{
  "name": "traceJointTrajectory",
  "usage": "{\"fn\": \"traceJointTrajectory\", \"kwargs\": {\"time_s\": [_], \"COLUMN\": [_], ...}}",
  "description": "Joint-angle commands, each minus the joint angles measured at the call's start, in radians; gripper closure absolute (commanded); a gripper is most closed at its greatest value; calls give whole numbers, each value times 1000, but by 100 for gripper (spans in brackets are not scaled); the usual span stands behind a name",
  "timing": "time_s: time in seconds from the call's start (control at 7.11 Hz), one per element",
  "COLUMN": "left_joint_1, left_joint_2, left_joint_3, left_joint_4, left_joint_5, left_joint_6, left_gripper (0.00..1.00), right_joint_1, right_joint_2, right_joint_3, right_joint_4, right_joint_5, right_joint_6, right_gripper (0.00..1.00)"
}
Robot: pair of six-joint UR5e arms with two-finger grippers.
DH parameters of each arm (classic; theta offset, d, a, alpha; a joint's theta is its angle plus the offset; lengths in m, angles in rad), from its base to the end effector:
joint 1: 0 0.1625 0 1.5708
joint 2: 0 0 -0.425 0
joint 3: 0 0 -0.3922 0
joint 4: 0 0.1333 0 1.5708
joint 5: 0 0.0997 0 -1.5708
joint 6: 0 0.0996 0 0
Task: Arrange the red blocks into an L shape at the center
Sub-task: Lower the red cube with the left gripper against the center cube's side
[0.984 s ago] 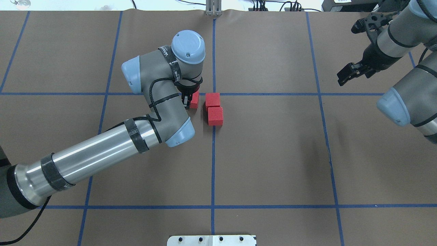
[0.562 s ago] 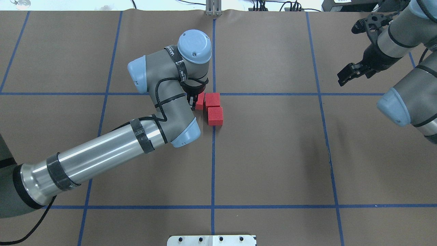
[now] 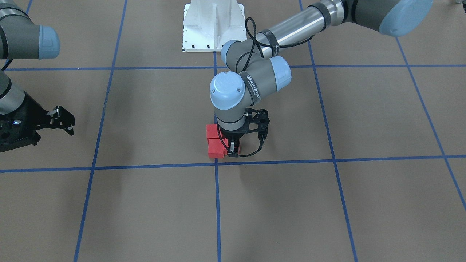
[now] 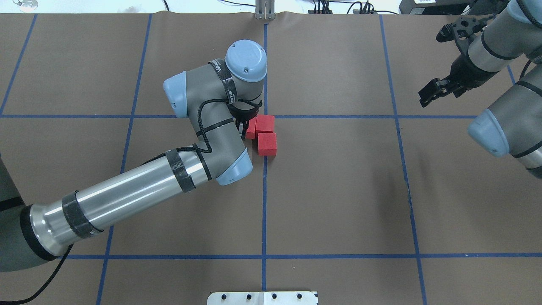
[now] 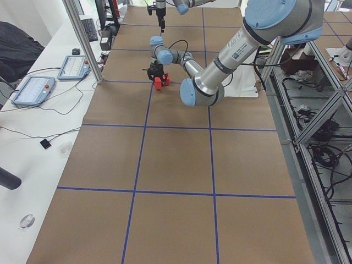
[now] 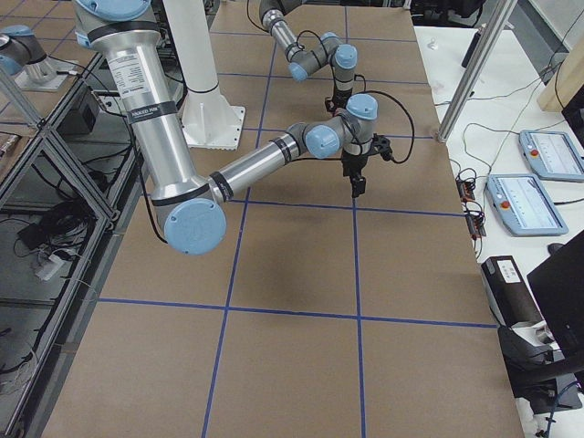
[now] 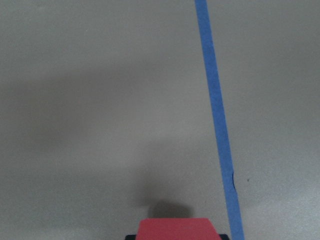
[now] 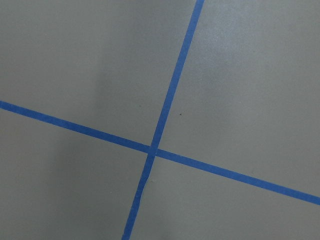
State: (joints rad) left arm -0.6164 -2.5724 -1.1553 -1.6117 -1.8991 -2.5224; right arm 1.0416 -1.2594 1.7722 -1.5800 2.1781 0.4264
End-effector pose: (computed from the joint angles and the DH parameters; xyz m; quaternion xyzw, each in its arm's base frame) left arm 0.6112 -0.5571 0.1925 -0.2040 0.2741 -0.6270 0.7001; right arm -0.2363 -0.5555 0.3982 0.0780 -0.3665 -0.1219 0.9191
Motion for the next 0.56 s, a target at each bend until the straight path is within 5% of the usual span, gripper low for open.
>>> {"fn": "traceJointTrajectory", "kwargs": {"time_s": [0.0, 0.14, 0.28, 0.42], "left_joint_1": [0, 0, -2, -2], "left_joint_2": [0, 1, 1, 1], "left_joint_3": [0, 0, 0, 0], "left_joint_4": [-2, -2, -4, -4], "left_joint_5": [0, 0, 0, 0], "left_joint_6": [1, 1, 2, 1], "left_gripper": [100, 77, 37, 33], "right_joint_1": [0, 0, 0, 0], "right_joint_2": [0, 0, 0, 1], "right_joint_3": [-2, -2, -2, -4], "right_joint_4": [0, 0, 0, 0], "right_joint_5": [0, -1, -1, -1], "right_joint_6": [-1, 0, 0, -1], "right_gripper": [1, 1, 1, 1]}}
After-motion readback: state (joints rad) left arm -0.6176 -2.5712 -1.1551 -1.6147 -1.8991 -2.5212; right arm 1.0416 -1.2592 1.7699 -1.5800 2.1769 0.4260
